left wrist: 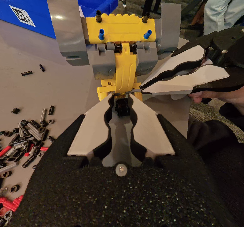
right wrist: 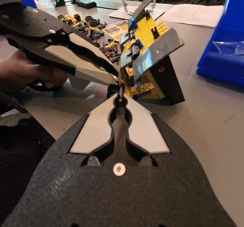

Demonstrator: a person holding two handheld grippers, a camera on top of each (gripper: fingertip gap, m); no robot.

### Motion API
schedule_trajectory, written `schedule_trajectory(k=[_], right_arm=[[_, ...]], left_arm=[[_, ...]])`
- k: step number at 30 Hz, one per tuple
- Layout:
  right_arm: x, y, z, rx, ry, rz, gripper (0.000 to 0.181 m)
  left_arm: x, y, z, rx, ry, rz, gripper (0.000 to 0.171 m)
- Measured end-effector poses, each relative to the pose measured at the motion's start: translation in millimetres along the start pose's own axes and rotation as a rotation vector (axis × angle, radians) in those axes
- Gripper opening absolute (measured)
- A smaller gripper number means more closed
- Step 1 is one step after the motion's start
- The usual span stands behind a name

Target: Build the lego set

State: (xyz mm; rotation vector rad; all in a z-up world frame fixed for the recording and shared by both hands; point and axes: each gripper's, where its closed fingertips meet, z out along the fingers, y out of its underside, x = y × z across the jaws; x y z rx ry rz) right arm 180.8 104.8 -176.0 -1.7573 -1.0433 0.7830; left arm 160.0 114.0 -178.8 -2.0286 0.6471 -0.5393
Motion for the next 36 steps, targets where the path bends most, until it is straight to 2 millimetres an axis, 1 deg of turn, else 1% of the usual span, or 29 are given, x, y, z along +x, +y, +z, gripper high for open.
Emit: schedule_trajectory(k=[6,15,19,22,24,30,36], right_arm=[[0.0,-0.4,-0.2,-0.004,-0.056,0.061,0.003],[1.0,-1.0,0.4,-0.032,-0.112,0.075,0.003],[3.6,-1.3,1.0,-0.039,-0.113,0.078,0.003],[4.8,-0.8,0.5,-0.046,-0.094,0.044,0.003],[5.9,-0.5,-0.1,-0.058,-0.085,0.0,0.003],[7.9,-2.1,1.5,-0.073,-0.07,-0.13,0.003],[8.7,-1.8,3.7,-0.08,-0.089,-0.144,0.003]], left_arm=[[-0.6,0.0,0.1,0.0,-0.001,-0.003,0.018],[-1.0,0.0,0.5,-0.001,0.005,-0.012,0.017],[-1.4,0.1,1.3,-0.006,-0.014,0.017,0.015],[-1.6,0.2,2.2,-0.009,-0.034,0.05,0.014],[-4.0,0.2,2.9,-0.013,-0.053,0.063,0.007],[-5.9,-0.3,4.0,-0.016,-0.07,0.079,0.007],[-8.3,-0.9,5.1,-0.018,-0.087,0.096,0.007]])
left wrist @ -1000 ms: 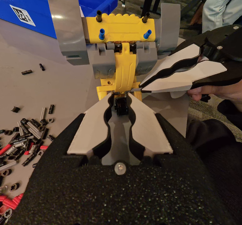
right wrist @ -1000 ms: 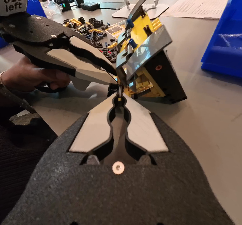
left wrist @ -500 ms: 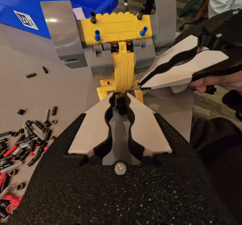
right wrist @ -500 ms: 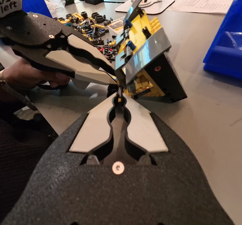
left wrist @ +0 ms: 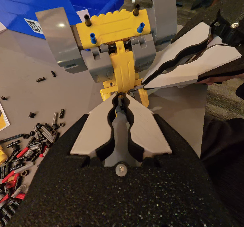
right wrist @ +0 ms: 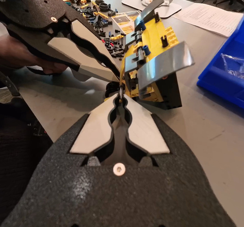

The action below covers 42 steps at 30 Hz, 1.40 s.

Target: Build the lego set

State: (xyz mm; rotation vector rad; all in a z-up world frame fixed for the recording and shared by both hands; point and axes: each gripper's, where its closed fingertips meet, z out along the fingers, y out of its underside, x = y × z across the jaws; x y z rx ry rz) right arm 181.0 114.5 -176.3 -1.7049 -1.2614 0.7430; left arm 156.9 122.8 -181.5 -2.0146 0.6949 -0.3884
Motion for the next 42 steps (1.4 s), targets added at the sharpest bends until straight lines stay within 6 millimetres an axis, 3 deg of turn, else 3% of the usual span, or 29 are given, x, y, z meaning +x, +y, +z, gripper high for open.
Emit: schedule_trajectory(k=[42], right_arm=[[5,-9,12,0.013,0.098,-0.124,0.003]], left_arm=[[-4,1,1,-0.012,-0.111,0.117,0.002]])
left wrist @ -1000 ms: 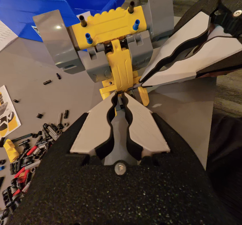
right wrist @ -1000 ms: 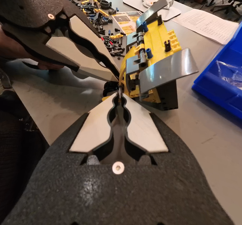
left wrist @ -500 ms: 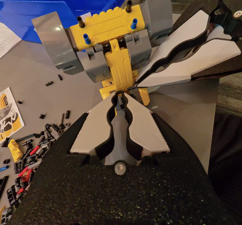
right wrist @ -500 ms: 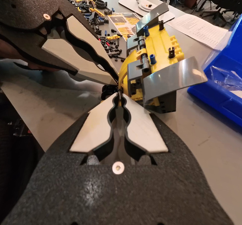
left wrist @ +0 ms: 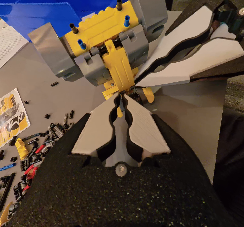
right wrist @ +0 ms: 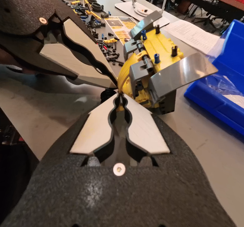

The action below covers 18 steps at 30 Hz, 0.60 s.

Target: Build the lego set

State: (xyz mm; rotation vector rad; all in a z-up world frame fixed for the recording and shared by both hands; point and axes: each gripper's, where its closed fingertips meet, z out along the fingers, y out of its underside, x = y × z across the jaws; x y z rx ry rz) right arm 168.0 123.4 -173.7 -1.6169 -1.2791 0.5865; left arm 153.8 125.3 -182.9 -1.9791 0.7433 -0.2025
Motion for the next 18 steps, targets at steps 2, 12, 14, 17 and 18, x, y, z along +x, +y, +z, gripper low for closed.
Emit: schedule_trajectory(k=[2,12,14,17,18], right_arm=[[0,-1,-2,0.006,0.025,-0.034,0.006],[1,6,-20,0.021,0.073,-0.097,0.013],[0,9,-17,-0.004,0.051,-0.089,0.012],[3,11,-17,-0.01,0.049,-0.079,0.012],[7,11,-19,-0.005,0.055,-0.07,0.012]], left_arm=[[-2,0,0,-0.001,-0.02,0.003,0.002],[-6,0,-1,0.005,-0.048,0.01,0.006],[-5,0,-2,0.009,-0.05,0.017,0.012],[-4,3,-6,-0.001,-0.057,-0.005,0.026],[-4,3,-7,-0.005,-0.052,-0.035,0.033]])
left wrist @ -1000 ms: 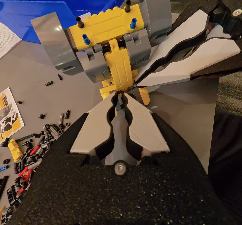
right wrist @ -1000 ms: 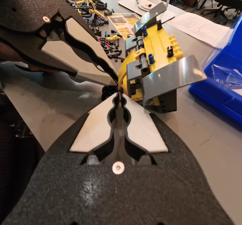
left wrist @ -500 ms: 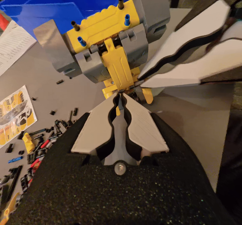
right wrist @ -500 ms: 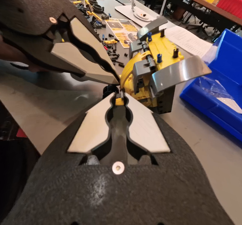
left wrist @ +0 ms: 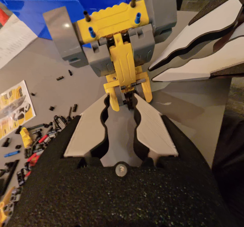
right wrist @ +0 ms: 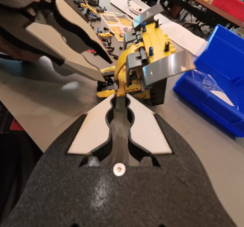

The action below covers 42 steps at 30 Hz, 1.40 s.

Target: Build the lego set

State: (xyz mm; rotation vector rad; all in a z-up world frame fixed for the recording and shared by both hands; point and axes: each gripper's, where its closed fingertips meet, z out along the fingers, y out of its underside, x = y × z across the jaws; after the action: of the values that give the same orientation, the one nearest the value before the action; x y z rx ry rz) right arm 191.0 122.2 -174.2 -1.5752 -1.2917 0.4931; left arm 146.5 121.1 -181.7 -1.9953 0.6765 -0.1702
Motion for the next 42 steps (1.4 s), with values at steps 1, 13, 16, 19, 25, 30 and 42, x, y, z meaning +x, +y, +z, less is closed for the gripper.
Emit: schedule_trajectory(k=[1,13,16,19,25,30,42], right_arm=[[4,1,-2,0.006,0.008,0.011,0.012],[18,2,-11,0.034,0.085,0.029,0.012],[18,3,-11,0.03,0.075,0.037,0.012],[19,2,-12,0.04,0.061,0.067,0.012],[25,-4,-19,0.1,0.052,0.125,0.012],[24,-4,-20,0.103,0.053,0.12,0.012],[24,-5,-21,0.112,0.042,0.128,0.012]], left_arm=[[1,0,-1,-0.002,0.011,-0.043,0.043],[12,-12,9,0.013,-0.019,-0.219,0.063],[19,-15,9,0.025,-0.002,-0.178,0.061],[20,-14,12,0.009,-0.019,-0.153,0.061],[11,-11,15,-0.017,-0.099,-0.148,0.054],[9,-12,16,-0.013,-0.086,-0.18,0.052],[5,-12,15,0.003,-0.045,-0.253,0.049]])
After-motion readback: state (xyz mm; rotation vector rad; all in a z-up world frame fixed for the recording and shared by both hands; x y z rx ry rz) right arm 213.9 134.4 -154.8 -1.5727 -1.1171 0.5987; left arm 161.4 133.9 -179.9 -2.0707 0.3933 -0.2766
